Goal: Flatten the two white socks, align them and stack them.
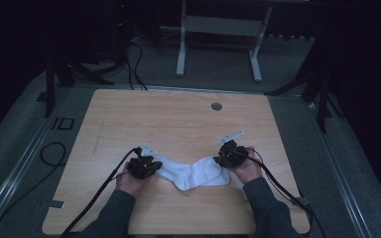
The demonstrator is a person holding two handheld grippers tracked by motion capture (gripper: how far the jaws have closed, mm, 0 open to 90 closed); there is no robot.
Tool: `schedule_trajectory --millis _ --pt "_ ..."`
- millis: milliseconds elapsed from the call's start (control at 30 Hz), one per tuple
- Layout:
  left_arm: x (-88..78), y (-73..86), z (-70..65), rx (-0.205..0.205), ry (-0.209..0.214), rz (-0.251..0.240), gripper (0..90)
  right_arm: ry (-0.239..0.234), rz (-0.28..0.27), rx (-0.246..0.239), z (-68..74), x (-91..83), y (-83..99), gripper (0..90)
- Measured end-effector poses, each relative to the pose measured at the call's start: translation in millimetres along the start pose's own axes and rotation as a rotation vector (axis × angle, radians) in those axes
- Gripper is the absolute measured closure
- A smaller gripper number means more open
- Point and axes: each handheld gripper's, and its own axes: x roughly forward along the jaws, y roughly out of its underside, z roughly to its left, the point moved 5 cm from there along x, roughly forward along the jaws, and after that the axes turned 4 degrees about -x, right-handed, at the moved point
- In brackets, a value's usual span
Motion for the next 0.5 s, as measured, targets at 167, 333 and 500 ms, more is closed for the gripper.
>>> schedule_trajectory --millis 167,333,500 --pt "-0.3 1.6 0.4 -0.006 0.001 -0.003 89.9 0.0 0.013 -0.006 1.9 -2.6 4.8 88.1" --pt "-0.6 2.6 0.2 -0.022 -0.001 -0.011 89.9 0.012 -0.006 -0.022 5.5 -18.3 6.8 88.5" --pt "-1.8 4.6 2.1 -0.032 -0.001 -0.016 89.9 0.023 -0.012 -0.013 4.7 -35.1 15.4 88.5"
